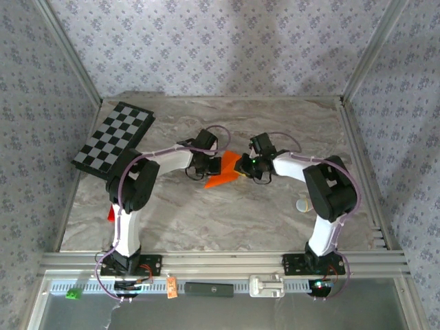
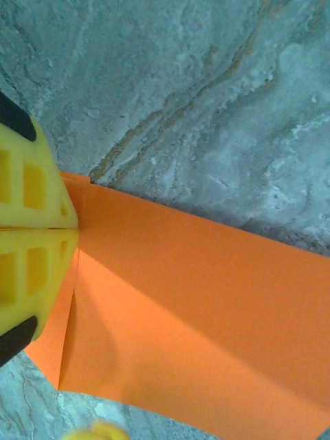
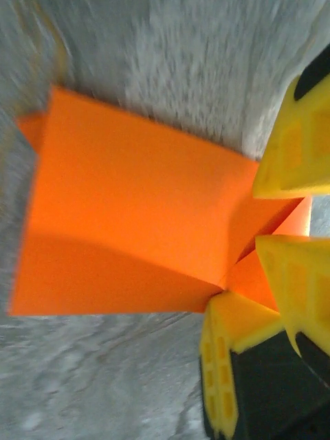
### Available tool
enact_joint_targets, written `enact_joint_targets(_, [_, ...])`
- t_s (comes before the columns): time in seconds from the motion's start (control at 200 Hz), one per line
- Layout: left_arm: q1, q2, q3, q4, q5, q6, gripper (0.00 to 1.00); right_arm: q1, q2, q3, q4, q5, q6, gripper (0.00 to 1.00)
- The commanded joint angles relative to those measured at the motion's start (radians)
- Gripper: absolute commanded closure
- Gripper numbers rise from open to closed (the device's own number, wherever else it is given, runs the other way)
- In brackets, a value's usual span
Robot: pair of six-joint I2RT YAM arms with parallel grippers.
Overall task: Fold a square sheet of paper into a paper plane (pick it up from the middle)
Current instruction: Move the paper to the center of the table, then fold the wing for the fifth time at the center of the table.
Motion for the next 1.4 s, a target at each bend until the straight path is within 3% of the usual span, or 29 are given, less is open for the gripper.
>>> enact_joint_targets(0.0, [0.003, 0.028, 0.027, 0.004, 0.021, -0.006, 0.93, 0.022, 0.045, 0.031, 0.060, -0.074, 0.060, 0.86])
enact_joint_targets(0.4, [0.004, 0.029, 0.046, -0.008, 0.006, -0.024, 0.93, 0.041, 0.109, 0.063, 0.021, -0.095, 0.050, 0.90])
enact_joint_targets(0.57, [0.008, -0.043, 0.044, -0.018, 0.001, -0.057, 0.88, 0.041, 0.129, 0.080, -0.051, -0.069, 0.017, 0.89])
enact_joint_targets(0.66, [0.009, -0.116, -0.035, 0.046, -0.037, -0.114, 0.83, 0.042, 0.136, 0.089, -0.081, -0.057, 0.002, 0.89])
enact_joint_targets(0.775, [0.008, -0.162, -0.126, 0.121, 0.001, -0.170, 0.82, 0.043, 0.147, 0.101, -0.098, -0.055, -0.009, 0.89])
enact_joint_targets(1.189, [0.009, -0.114, -0.154, 0.095, 0.003, -0.215, 0.91, 0.043, 0.143, 0.132, -0.106, -0.071, -0.025, 0.87])
enact_joint_targets(1.394, [0.010, -0.080, -0.132, 0.039, -0.043, -0.258, 0.95, 0.022, 0.048, 0.130, -0.036, -0.080, -0.017, 0.78])
